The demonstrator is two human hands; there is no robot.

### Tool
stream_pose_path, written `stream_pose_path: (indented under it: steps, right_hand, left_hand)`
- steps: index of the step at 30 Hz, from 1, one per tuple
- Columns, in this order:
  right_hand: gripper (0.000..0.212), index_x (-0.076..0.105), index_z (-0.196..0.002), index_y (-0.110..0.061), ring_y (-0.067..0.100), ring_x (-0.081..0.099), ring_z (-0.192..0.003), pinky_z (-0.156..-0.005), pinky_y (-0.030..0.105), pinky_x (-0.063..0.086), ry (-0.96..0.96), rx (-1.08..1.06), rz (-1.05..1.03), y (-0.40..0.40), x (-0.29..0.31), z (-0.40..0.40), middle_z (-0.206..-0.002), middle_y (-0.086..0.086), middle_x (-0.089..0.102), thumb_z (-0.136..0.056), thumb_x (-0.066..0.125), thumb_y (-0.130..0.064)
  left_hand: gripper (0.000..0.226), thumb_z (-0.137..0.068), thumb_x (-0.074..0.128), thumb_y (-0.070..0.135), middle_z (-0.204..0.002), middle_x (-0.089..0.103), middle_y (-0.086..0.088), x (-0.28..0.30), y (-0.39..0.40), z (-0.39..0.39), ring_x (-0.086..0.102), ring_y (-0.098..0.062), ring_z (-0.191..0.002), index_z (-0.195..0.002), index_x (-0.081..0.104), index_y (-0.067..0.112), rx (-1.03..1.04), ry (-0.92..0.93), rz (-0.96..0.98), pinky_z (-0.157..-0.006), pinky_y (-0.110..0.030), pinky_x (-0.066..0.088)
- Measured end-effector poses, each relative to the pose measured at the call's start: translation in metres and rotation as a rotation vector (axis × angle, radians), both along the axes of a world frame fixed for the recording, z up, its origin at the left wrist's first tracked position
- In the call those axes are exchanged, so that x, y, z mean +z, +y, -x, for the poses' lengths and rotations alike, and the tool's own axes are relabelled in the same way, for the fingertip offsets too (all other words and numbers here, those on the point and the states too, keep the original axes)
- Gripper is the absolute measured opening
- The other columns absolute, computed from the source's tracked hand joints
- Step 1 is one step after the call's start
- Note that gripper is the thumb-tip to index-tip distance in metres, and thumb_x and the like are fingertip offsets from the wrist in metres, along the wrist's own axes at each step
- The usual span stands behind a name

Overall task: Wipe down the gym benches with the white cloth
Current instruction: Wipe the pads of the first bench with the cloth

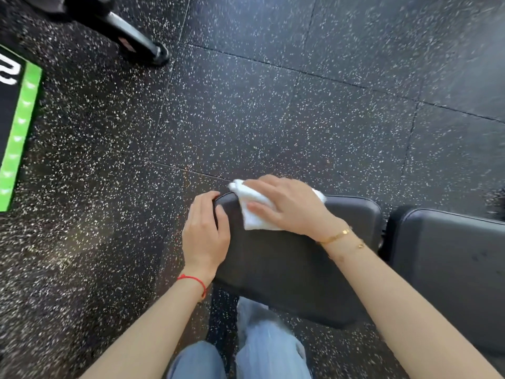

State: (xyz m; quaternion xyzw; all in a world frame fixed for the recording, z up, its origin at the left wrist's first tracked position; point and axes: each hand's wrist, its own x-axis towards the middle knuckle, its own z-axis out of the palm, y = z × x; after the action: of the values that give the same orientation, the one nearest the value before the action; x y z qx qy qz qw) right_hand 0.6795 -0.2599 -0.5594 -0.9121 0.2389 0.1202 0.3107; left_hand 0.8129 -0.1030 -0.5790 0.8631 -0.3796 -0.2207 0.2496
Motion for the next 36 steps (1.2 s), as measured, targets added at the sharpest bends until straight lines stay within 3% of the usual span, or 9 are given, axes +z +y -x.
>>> stream_pose_path:
  steps: [4, 7, 11, 18, 22, 25, 28, 32, 36]
  right_hand:
    - [0.049, 0.050, -0.135, -0.039, 0.024, 0.064, -0.103, -0.083, 0.039, 0.049, 0.072, -0.128, -0.018, -0.015, -0.003, 0.028, -0.117, -0.007, 0.062, -0.096, 0.032, -0.063]
    - [0.045, 0.053, -0.130, -0.040, 0.027, 0.064, -0.102, -0.081, 0.039, 0.046, 0.079, -0.120, -0.059, -0.012, -0.008, -0.003, -0.111, -0.005, 0.062, -0.097, 0.032, -0.062]
    - [0.047, 0.047, -0.138, -0.041, 0.027, 0.064, -0.102, -0.077, 0.037, 0.044, 0.044, -0.047, -0.082, -0.001, -0.013, -0.025, -0.119, -0.003, 0.060, -0.098, 0.034, -0.061]
    - [0.055, 0.046, -0.138, -0.045, 0.026, 0.064, -0.099, -0.080, 0.037, 0.047, 0.110, -0.116, -0.040, -0.025, 0.000, 0.049, -0.118, -0.009, 0.061, -0.093, 0.024, -0.068]
    - [0.048, 0.048, -0.136, -0.043, 0.028, 0.064, -0.104, -0.081, 0.039, 0.049, 0.135, -0.132, -0.079, -0.016, -0.004, 0.016, -0.118, -0.005, 0.062, -0.096, 0.031, -0.064]
    - [0.048, 0.045, -0.139, -0.043, 0.028, 0.064, -0.098, -0.081, 0.041, 0.049, 0.119, -0.084, -0.014, -0.001, -0.006, -0.004, -0.117, -0.004, 0.061, -0.099, 0.029, -0.062]
    - [0.055, 0.045, -0.139, -0.041, 0.024, 0.060, -0.091, -0.080, 0.042, 0.045, 0.131, -0.086, 0.101, -0.002, -0.001, 0.028, -0.119, -0.008, 0.059, -0.098, 0.019, -0.064]
    - [0.049, 0.062, -0.126, -0.034, 0.027, 0.061, -0.087, -0.080, 0.043, 0.045, 0.191, -0.312, 0.221, -0.020, 0.003, 0.096, -0.109, -0.003, 0.065, -0.099, 0.029, -0.057]
    - [0.054, 0.068, -0.100, -0.020, 0.031, 0.060, -0.087, -0.079, 0.042, 0.047, 0.287, -0.546, 0.156, -0.026, -0.002, 0.104, -0.098, 0.001, 0.063, -0.095, 0.029, -0.056]
  left_hand:
    - [0.035, -0.098, 0.035, 0.021, -0.119, 0.061, -0.005, 0.003, -0.002, 0.001, 0.057, -0.024, -0.109, -0.124, 0.055, 0.009, -0.002, -0.010, -0.014, -0.092, -0.038, 0.047]
    - [0.035, -0.097, 0.034, 0.021, -0.118, 0.060, -0.004, 0.001, -0.004, 0.003, 0.057, -0.024, -0.108, -0.123, 0.055, 0.010, 0.002, -0.026, -0.024, -0.090, -0.038, 0.048]
    - [0.035, -0.096, 0.033, 0.024, -0.116, 0.059, -0.002, -0.001, -0.003, 0.002, 0.056, -0.024, -0.103, -0.121, 0.054, 0.011, -0.006, -0.027, -0.042, -0.084, -0.039, 0.049]
    - [0.037, -0.098, 0.032, 0.022, -0.121, 0.059, -0.002, -0.003, -0.002, 0.002, 0.056, -0.021, -0.109, -0.127, 0.053, 0.012, -0.013, -0.037, -0.029, -0.092, -0.034, 0.045]
    - [0.038, -0.098, 0.032, 0.023, -0.122, 0.059, 0.000, -0.002, -0.002, 0.006, 0.056, -0.020, -0.109, -0.128, 0.053, 0.014, 0.003, -0.049, -0.048, -0.090, -0.036, 0.047]
    - [0.038, -0.097, 0.033, 0.027, -0.123, 0.058, 0.001, -0.003, 0.000, 0.004, 0.056, -0.020, -0.110, -0.129, 0.051, 0.017, -0.013, -0.041, -0.053, -0.088, -0.040, 0.049]
    - [0.040, -0.096, 0.037, 0.030, -0.126, 0.058, 0.001, -0.003, 0.002, 0.002, 0.056, -0.020, -0.114, -0.131, 0.051, 0.016, -0.040, -0.046, -0.045, -0.093, -0.040, 0.049]
    - [0.044, -0.095, 0.039, 0.031, -0.129, 0.058, -0.001, -0.001, 0.002, 0.003, 0.055, -0.021, -0.120, -0.133, 0.051, 0.015, -0.068, -0.060, -0.033, -0.100, -0.041, 0.047]
    - [0.047, -0.094, 0.040, 0.032, -0.133, 0.059, -0.004, -0.001, 0.003, 0.003, 0.055, -0.025, -0.122, -0.136, 0.051, 0.013, -0.131, -0.105, -0.023, -0.106, -0.042, 0.042]
